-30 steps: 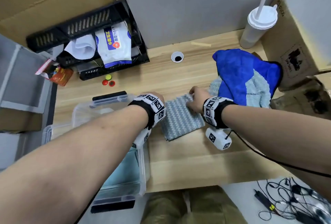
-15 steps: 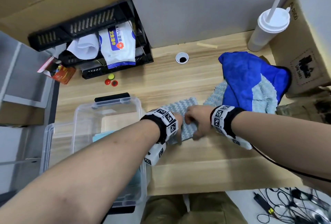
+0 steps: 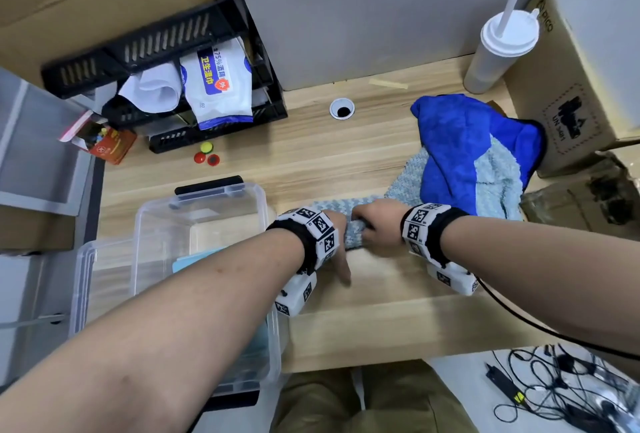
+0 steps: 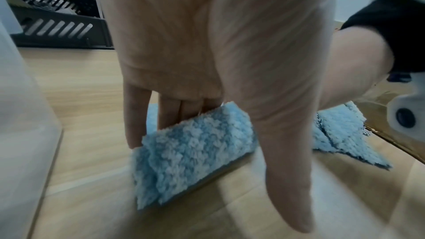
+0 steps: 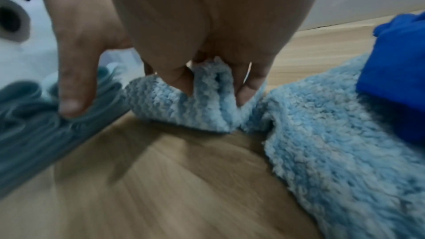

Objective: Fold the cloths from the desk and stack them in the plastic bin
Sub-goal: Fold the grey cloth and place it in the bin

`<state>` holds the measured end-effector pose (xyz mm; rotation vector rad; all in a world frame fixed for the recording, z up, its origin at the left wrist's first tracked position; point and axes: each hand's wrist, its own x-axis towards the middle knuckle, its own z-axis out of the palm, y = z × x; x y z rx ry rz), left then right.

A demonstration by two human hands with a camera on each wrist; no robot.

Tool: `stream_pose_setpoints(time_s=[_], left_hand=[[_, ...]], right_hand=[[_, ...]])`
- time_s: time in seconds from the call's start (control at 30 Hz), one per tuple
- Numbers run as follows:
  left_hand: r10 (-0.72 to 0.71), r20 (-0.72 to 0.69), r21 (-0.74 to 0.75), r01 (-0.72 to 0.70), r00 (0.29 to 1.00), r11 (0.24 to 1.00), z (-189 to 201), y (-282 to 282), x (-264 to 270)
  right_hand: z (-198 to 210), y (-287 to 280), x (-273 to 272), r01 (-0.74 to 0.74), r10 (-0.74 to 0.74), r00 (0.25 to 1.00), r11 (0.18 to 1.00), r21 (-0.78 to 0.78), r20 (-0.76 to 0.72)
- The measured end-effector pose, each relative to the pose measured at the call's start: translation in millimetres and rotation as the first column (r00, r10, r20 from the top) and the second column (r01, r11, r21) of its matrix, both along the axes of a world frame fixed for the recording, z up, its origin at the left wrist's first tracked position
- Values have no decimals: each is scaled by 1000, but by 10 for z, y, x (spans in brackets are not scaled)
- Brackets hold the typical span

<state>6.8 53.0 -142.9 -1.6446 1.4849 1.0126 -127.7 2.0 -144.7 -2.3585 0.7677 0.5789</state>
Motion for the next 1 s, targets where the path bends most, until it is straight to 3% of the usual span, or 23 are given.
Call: stream_pose_setpoints(time_s=[0.1,0.23,0.4,0.47,0.57,0.7,0.83,1.0], left_hand=[[-72,57,-12,72,996,997,97,-22,-4],[78,4,-117,-77,997,990,153,-43,-6],[145,-17,-148,-146,989,978,66,-87,58],[140,-42,-103,-144,989,984,-19,-87,62],[91,-4,-119,-90,996,989,-58,-33,52],[61,50,-56,-59,997,997,35,-39,-24],[65,53,-71,-61,997,996,91,-37,21],[136,-102,-98,-146,985,984,105,39,44]], right_hand=[[-17,-43,-10,121,-122,993,987,109,2],[-114,-108,-74,286,-290,957,936,204,-11],[-200,-122,-129,321,-329,943,938,132,45],[-238,-114,-130,280,-282,954,960,35,104],[-251,-103,-109,122,-92,980,978,-167,178],[-157,-98,-82,21,38,954,981,-192,298],[-116,-64,-75,-66,70,993,997,-40,97],[-84,-6,15,-112,107,989,993,-43,-104]])
